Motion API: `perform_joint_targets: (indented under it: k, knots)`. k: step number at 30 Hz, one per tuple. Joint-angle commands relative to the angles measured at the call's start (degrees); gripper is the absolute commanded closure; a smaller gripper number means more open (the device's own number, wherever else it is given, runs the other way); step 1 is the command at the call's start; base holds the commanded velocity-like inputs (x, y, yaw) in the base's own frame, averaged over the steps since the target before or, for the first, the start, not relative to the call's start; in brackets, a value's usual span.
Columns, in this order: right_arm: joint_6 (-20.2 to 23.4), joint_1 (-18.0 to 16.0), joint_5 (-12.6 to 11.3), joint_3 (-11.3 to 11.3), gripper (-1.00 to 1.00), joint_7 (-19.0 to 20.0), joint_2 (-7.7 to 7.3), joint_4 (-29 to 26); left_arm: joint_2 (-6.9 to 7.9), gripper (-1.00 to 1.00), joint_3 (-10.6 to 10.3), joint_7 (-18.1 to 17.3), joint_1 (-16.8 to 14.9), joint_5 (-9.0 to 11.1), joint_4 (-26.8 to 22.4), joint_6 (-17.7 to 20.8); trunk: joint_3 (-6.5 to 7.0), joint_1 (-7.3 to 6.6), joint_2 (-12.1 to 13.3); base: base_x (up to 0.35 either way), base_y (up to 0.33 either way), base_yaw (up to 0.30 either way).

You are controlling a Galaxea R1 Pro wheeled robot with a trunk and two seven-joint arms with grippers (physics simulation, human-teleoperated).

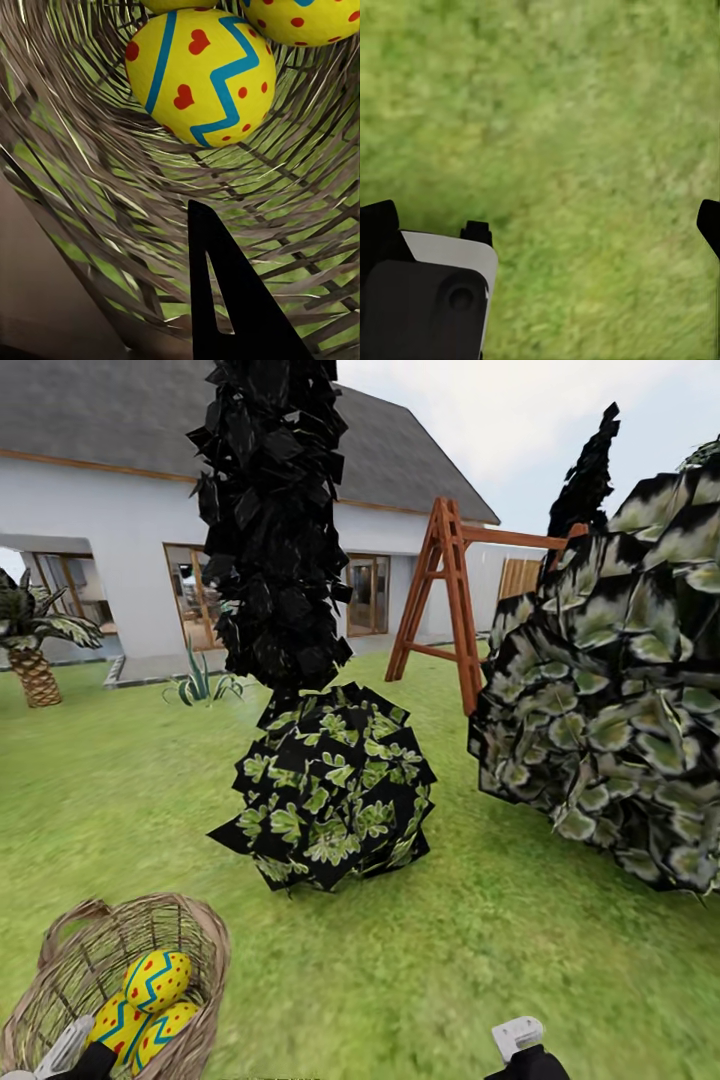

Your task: Take the three Easter eggs out of the wicker basket on the lawn in the garden, then place them on the lawn next to a single tree (choose any tree) so that all three eggs are next to the same tree and none are left in the basket.

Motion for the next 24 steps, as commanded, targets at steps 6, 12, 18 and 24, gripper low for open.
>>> perform_joint_targets:
  k: [6, 12, 18, 24]
  knots:
    - [0.3, 0.0, 0.3, 0.2, -1.00, 0.0, -0.09, -0.1, -0.02, 1.00, 0.1, 0.5, -0.1, 1.0, -0.1, 0.1, 0.97, -1.30, 2.3, 0.000, 0.000, 0.259]
    - [0.3, 0.0, 0.3, 0.2, -1.00, 0.0, -0.08, -0.1, -0.02, 1.00, 0.1, 0.5, -0.1, 1.0, -0.1, 0.1, 2.05, -2.61, 4.7, 0.000, 0.000, 0.259]
    - [0.3, 0.0, 0.4, 0.2, -1.00, 0.0, -0.03, 0.0, -0.05, 1.00, 0.1, 0.5, -0.1, 1.0, -0.1, 0.0, 3.12, -3.93, 7.1, 0.000, 0.000, 0.259]
    - [0.3, 0.0, 0.4, 0.2, -1.00, 0.0, -0.02, -0.1, -0.02, 1.00, 0.1, 0.4, -0.1, 1.0, -0.1, 0.1, 3.30, -4.15, 7.5, 0.000, 0.000, 0.259]
